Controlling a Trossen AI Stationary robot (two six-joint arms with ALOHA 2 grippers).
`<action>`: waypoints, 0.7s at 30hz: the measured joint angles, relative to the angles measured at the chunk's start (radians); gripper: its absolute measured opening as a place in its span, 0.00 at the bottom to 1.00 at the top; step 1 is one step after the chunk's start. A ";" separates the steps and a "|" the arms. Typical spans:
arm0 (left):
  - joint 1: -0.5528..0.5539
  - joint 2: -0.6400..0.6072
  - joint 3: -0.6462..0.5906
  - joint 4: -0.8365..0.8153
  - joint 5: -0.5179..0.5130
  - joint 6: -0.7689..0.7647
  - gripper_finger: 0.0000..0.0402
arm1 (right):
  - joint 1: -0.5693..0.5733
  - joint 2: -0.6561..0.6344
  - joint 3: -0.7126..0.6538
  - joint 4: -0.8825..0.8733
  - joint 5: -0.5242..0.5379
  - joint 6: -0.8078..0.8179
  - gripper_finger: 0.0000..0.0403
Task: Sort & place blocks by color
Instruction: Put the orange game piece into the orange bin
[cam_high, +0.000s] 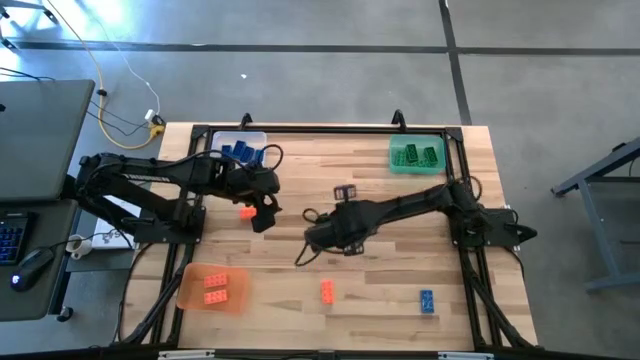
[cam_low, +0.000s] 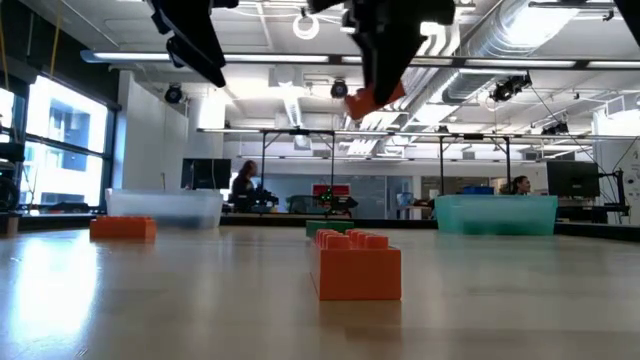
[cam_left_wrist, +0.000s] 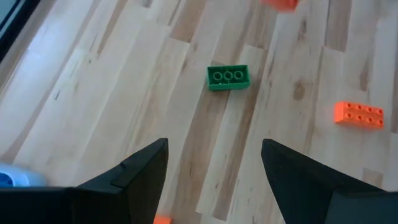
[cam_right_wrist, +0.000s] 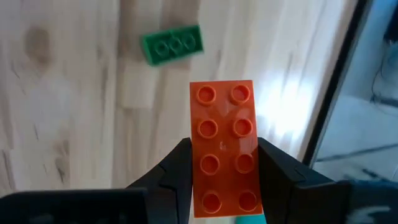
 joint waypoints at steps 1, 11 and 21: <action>0.006 0.000 0.000 0.000 0.000 0.000 0.61 | -0.005 -0.023 -0.031 -0.006 0.018 0.015 0.28; 0.028 0.000 0.000 0.099 0.004 0.000 0.61 | -0.037 -0.438 -0.559 0.214 0.082 0.208 0.28; 0.027 0.000 0.000 0.296 0.007 0.023 0.61 | -0.038 -0.858 -0.895 0.541 0.160 0.359 0.28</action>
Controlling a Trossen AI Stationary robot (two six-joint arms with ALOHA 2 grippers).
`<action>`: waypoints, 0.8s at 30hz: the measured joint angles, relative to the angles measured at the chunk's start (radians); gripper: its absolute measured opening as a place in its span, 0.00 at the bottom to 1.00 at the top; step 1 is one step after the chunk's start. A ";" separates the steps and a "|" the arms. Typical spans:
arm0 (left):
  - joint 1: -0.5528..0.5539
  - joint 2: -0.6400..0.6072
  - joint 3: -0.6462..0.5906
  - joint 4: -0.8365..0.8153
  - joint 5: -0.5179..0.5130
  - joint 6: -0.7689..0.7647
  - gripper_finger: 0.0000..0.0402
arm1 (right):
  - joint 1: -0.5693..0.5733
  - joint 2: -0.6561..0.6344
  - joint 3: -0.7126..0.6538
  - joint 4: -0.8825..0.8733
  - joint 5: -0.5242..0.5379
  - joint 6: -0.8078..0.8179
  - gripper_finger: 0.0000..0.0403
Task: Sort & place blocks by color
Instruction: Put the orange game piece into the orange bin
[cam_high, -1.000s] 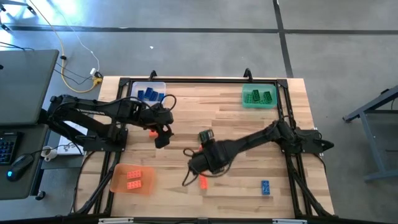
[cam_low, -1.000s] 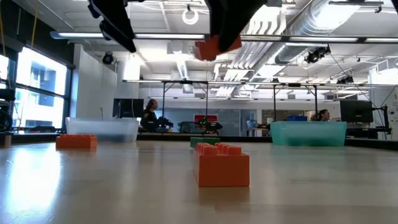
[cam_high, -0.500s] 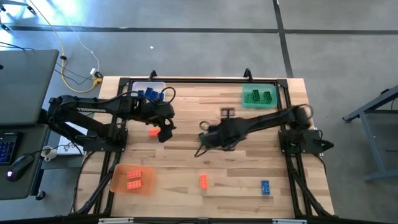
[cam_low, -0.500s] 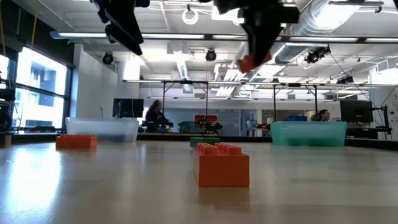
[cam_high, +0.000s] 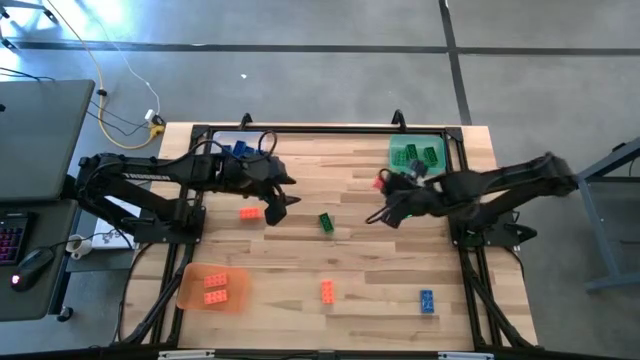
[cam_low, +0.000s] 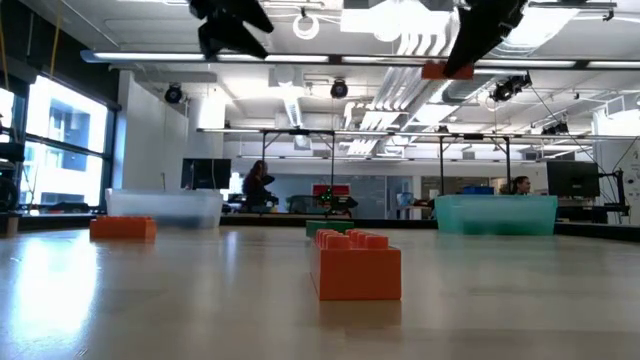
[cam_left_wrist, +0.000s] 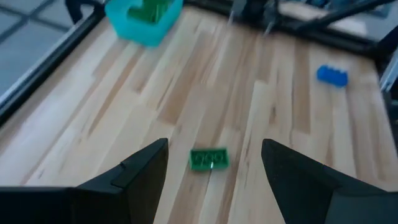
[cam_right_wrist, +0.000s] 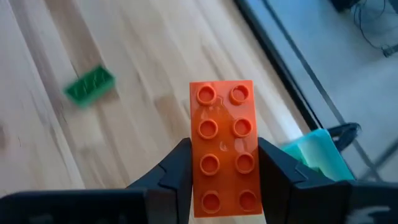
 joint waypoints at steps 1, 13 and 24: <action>0.000 0.000 0.000 0.022 0.005 0.005 0.61 | 0.000 -0.027 -0.016 0.026 0.010 -0.001 0.28; -0.001 0.000 0.000 0.267 0.076 0.028 0.61 | 0.000 -0.194 -0.129 0.525 0.036 -0.205 0.28; -0.003 0.000 0.000 0.494 0.084 0.029 0.61 | 0.000 -0.154 -0.141 1.022 -0.098 -0.399 0.28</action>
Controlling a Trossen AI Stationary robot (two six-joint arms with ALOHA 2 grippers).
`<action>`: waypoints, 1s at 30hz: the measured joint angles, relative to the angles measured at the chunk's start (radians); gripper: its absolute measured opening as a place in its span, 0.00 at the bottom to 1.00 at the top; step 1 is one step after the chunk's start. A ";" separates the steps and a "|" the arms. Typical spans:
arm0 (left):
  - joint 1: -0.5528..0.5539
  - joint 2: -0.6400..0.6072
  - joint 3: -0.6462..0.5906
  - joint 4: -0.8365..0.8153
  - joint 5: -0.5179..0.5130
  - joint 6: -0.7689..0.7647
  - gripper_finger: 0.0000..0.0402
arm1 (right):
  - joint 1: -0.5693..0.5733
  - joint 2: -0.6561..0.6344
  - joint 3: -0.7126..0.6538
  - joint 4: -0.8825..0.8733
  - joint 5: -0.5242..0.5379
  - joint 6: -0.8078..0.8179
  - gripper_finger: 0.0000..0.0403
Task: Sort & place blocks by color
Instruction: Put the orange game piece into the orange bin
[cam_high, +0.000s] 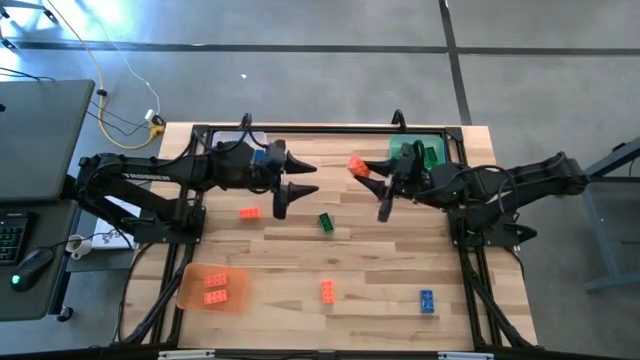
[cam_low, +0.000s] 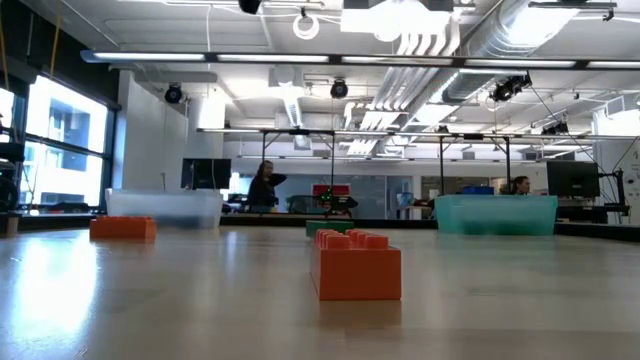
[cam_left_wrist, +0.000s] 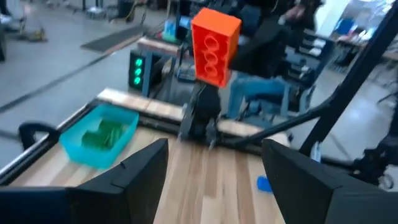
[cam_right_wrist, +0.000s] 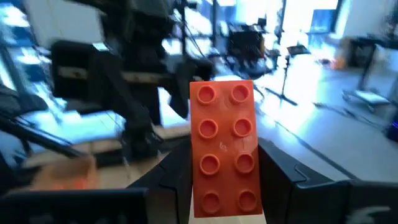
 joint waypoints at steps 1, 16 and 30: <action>0.000 0.000 0.000 0.018 0.012 0.001 0.61 | 0.000 0.008 0.000 0.033 -0.012 -0.008 0.28; -0.011 0.000 0.000 0.160 0.044 0.052 0.61 | -0.110 0.126 0.001 0.342 -0.274 0.048 0.28; -0.010 0.000 0.000 0.180 0.012 0.079 0.61 | -0.137 0.247 0.001 0.487 -0.400 0.112 0.28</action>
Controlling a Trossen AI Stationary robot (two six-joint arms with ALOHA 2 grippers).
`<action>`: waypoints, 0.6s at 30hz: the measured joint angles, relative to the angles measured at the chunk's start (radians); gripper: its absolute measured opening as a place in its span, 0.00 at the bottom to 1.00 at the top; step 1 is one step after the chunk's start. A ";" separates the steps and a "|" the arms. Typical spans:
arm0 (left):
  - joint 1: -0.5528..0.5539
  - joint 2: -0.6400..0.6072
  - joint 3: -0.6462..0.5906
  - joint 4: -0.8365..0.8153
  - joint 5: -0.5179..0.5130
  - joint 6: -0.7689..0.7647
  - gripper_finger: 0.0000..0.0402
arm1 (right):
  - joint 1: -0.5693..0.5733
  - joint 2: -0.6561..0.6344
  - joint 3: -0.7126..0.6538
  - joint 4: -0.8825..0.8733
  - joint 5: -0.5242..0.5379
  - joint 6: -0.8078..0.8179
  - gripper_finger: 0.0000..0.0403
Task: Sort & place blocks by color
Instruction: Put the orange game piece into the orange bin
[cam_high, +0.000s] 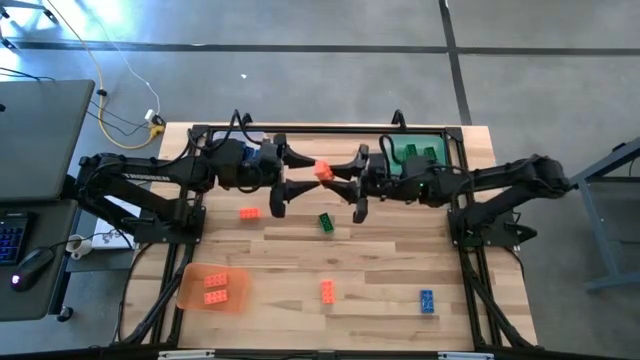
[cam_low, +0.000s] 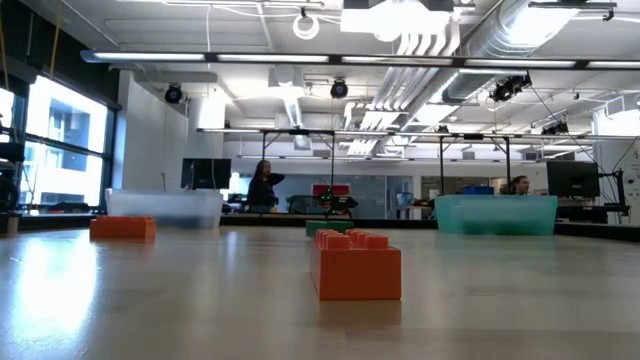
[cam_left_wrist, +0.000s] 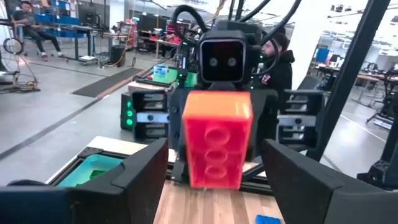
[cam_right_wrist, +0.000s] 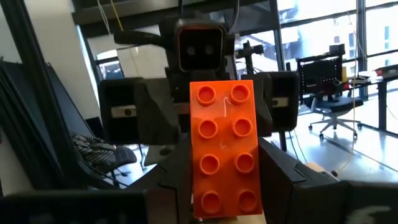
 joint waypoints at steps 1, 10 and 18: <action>0.000 0.000 0.000 0.000 0.002 0.000 0.61 | -0.001 0.004 0.000 -0.001 0.000 0.000 0.28; 0.000 0.000 0.000 0.001 0.005 0.000 0.61 | -0.021 0.059 0.000 0.055 -0.058 0.068 0.28; 0.000 0.000 0.000 0.000 0.005 0.000 0.49 | -0.021 0.079 0.000 0.100 -0.076 0.068 0.28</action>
